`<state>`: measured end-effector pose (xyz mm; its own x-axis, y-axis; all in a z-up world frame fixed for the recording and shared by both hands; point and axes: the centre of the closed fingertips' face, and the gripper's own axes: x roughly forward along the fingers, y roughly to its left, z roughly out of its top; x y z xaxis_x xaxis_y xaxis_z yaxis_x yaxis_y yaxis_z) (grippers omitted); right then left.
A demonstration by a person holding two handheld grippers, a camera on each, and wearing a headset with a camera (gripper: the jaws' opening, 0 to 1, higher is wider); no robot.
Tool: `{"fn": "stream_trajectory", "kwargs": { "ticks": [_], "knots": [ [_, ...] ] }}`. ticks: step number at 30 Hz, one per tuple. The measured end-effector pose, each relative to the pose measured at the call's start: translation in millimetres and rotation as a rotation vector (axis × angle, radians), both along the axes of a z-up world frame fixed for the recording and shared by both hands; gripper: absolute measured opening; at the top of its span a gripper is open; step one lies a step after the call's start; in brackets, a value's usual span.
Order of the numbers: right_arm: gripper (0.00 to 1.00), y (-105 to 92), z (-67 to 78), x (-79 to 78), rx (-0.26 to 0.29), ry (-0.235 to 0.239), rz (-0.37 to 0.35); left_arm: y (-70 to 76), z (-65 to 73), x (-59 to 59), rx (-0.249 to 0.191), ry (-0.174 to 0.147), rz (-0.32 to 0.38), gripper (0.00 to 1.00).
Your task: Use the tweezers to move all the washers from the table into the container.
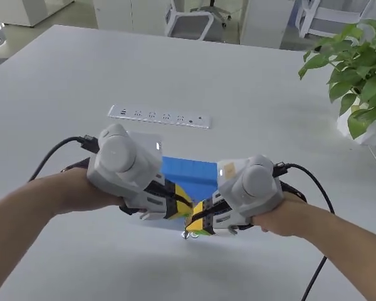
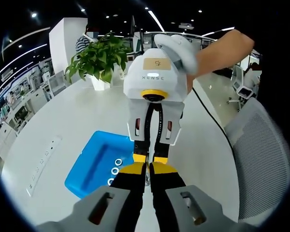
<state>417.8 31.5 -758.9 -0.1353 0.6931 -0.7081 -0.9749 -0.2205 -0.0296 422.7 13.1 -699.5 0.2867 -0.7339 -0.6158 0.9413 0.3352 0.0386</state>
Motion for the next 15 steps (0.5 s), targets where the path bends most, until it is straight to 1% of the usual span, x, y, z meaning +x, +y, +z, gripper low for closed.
{"fn": "stream_trajectory", "kwargs": {
  "ticks": [7,9,12,13,15],
  "knots": [
    [0.06,-0.5,-0.3,-0.2,-0.003,-0.001,-0.004,4.7,2.0,-3.4,-0.001,0.008,0.01,0.13],
    [0.06,-0.9,-0.1,-0.9,-0.005,0.0,-0.004,7.1,3.3,-5.0,-0.009,0.009,0.022,0.16],
    [0.06,-1.3,0.3,-1.5,-0.008,0.0,-0.005,11.0,4.3,-7.9,-0.024,0.023,0.038,0.21],
    [0.06,-1.7,0.3,-2.1,-0.01,-0.003,-0.004,12.4,4.4,-9.7,-0.03,0.032,0.045,0.22],
    [0.06,-2.2,0.6,-3.1,-0.011,-0.005,-0.002,14.2,6.1,-11.9,-0.042,0.034,0.054,0.25]
  ]
}}
